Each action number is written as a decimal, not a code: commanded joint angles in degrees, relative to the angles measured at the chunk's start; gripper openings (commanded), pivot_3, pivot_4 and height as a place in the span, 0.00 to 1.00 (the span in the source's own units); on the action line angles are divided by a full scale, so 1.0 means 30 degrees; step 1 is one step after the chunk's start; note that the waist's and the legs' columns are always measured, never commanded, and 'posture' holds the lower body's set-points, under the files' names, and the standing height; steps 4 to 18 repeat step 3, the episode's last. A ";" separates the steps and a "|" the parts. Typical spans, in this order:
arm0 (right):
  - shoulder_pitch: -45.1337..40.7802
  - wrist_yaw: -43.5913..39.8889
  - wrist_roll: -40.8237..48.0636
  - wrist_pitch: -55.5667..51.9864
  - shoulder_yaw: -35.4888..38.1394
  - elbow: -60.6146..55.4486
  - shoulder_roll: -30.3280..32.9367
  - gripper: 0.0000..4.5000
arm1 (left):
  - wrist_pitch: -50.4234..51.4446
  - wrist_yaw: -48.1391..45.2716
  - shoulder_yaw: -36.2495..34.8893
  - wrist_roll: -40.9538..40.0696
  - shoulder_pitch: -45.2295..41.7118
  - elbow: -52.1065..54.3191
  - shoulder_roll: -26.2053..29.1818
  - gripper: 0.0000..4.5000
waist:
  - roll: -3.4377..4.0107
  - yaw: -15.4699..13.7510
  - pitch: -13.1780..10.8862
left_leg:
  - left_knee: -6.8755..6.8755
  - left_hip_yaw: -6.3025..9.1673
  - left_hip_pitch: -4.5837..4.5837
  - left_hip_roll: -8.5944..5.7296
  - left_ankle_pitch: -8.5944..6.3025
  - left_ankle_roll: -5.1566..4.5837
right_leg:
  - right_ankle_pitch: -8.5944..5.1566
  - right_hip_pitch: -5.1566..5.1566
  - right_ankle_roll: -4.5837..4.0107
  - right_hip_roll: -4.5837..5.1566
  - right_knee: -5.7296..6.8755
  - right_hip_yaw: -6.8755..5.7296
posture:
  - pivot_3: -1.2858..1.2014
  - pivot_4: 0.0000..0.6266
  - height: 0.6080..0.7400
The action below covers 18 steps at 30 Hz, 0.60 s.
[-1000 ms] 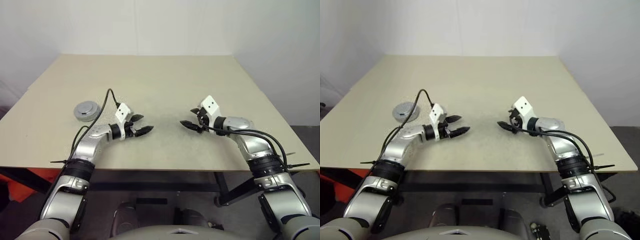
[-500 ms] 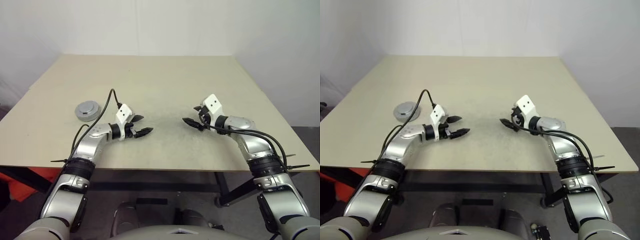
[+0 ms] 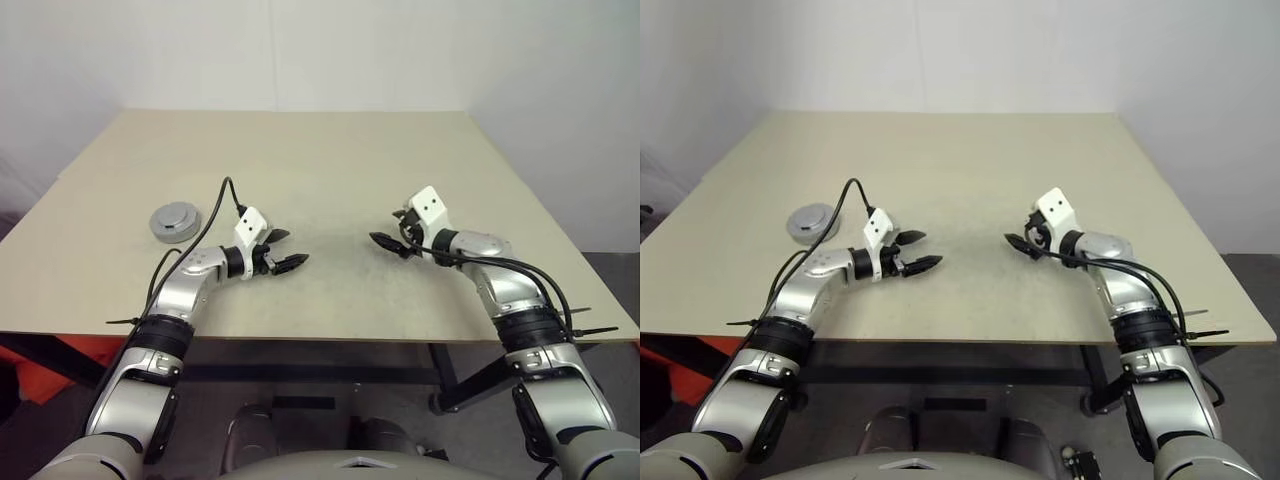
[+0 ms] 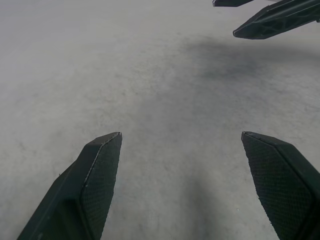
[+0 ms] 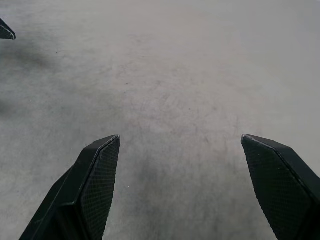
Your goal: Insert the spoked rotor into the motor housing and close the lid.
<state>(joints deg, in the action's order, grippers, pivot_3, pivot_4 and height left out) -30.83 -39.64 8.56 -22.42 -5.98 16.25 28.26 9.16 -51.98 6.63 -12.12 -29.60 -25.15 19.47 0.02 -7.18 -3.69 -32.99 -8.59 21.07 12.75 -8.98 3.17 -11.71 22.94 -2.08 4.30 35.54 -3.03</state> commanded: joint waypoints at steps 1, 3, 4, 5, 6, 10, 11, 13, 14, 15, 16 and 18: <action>-0.0605 0.0222 -0.0146 0.0458 0.0501 -0.0116 -0.0050 0.89 | -0.0435 0.0233 -0.0254 0.0127 -0.0192 0.0485 -0.0045 0.90 | 0.0000 0.0006 0.0000 | 0.0000 0.0000 0.0000 0.0000 -0.0001 -0.0002 | 0.0000 0.0000 0.0000 0.0000 0.0000 0.0000 | 0.52 0.00 1.00; -0.0764 0.0328 -0.0238 0.0436 0.0486 0.0050 -0.0143 0.89 | -0.0410 0.0262 -0.0284 0.0130 -0.0180 0.0554 -0.0039 0.90 | 0.0000 0.0008 0.0000 | 0.0000 0.0000 0.0000 0.0000 -0.0001 -0.0001 | 0.0000 0.0000 -0.0001 0.0000 0.0000 -0.0001 | 0.52 0.00 1.00; -0.0764 0.0328 -0.0238 0.0436 0.0486 0.0050 -0.0143 0.89 | -0.0410 0.0262 -0.0284 0.0130 -0.0180 0.0554 -0.0039 0.90 | 0.0000 0.0008 0.0000 | 0.0000 0.0000 0.0000 0.0000 -0.0001 -0.0001 | 0.0000 0.0000 -0.0001 0.0000 0.0000 -0.0001 | 0.52 0.00 1.00; -0.0764 0.0328 -0.0238 0.0436 0.0486 0.0050 -0.0143 0.89 | -0.0410 0.0262 -0.0284 0.0130 -0.0180 0.0554 -0.0039 0.90 | 0.0000 0.0008 0.0000 | 0.0000 0.0000 0.0000 0.0000 -0.0001 -0.0001 | 0.0000 0.0000 -0.0001 0.0000 0.0000 -0.0001 | 0.52 0.00 1.00; -0.0764 0.0328 -0.0238 0.0436 0.0486 0.0050 -0.0143 0.89 | -0.0410 0.0262 -0.0284 0.0130 -0.0180 0.0554 -0.0039 0.90 | 0.0000 0.0008 0.0000 | 0.0000 0.0000 0.0000 0.0000 -0.0001 -0.0001 | 0.0000 0.0000 -0.0001 0.0000 0.0000 -0.0001 | 0.52 0.00 1.00; -0.0764 0.0328 -0.0238 0.0436 0.0486 0.0050 -0.0143 0.89 | -0.0410 0.0262 -0.0284 0.0130 -0.0180 0.0554 -0.0039 0.90 | 0.0000 0.0008 0.0000 | 0.0000 0.0000 0.0000 0.0000 -0.0001 -0.0001 | 0.0000 0.0000 -0.0001 0.0000 0.0000 -0.0001 | 0.52 0.00 1.00; -0.0764 0.0328 -0.0238 0.0436 0.0486 0.0050 -0.0143 0.89 | -0.0410 0.0262 -0.0284 0.0130 -0.0180 0.0554 -0.0039 0.90 | 0.0000 0.0008 0.0000 | 0.0000 0.0000 0.0000 0.0000 -0.0001 -0.0001 | 0.0000 0.0000 -0.0001 0.0000 0.0000 -0.0001 | 0.52 0.00 1.00; -0.0764 0.0328 -0.0238 0.0436 0.0486 0.0050 -0.0143 0.89 | -0.0410 0.0262 -0.0284 0.0130 -0.0180 0.0554 -0.0039 0.90 | 0.0000 0.0008 0.0000 | 0.0000 0.0000 0.0000 0.0000 -0.0001 -0.0001 | 0.0000 0.0000 -0.0001 0.0000 0.0000 -0.0001 | 0.52 0.00 1.00; -0.0764 0.0328 -0.0238 0.0436 0.0486 0.0050 -0.0143 0.89 | -0.0410 0.0262 -0.0284 0.0130 -0.0180 0.0554 -0.0039 0.90 | 0.0000 0.0008 0.0000 | 0.0000 0.0000 0.0000 0.0000 -0.0001 -0.0001 | 0.0000 0.0000 -0.0001 0.0000 0.0000 -0.0001 | 0.52 0.00 1.00; -0.0764 0.0328 -0.0238 0.0436 0.0486 0.0050 -0.0143 0.89 | -0.0410 0.0262 -0.0284 0.0130 -0.0180 0.0554 -0.0039 0.90 | 0.0000 0.0008 0.0000 | 0.0000 0.0000 0.0000 0.0000 -0.0001 -0.0001 | 0.0000 0.0000 -0.0001 0.0000 0.0000 -0.0001 | 0.52 0.00 1.00; -0.0764 0.0328 -0.0238 0.0436 0.0486 0.0050 -0.0143 0.89 | -0.0410 0.0262 -0.0284 0.0130 -0.0180 0.0554 -0.0039 0.90 | 0.0000 0.0008 0.0000 | 0.0000 0.0000 0.0000 0.0000 -0.0001 -0.0001 | 0.0000 0.0000 -0.0001 0.0000 0.0000 -0.0001 | 0.52 0.00 1.00; -0.0764 0.0328 -0.0238 0.0436 0.0486 0.0050 -0.0143 0.89 | -0.0410 0.0262 -0.0284 0.0130 -0.0180 0.0554 -0.0039 0.90 | 0.0000 0.0008 0.0000 | 0.0000 0.0000 0.0000 0.0000 -0.0001 -0.0001 | 0.0000 0.0000 -0.0001 0.0000 0.0000 -0.0001 | 0.52 0.00 1.00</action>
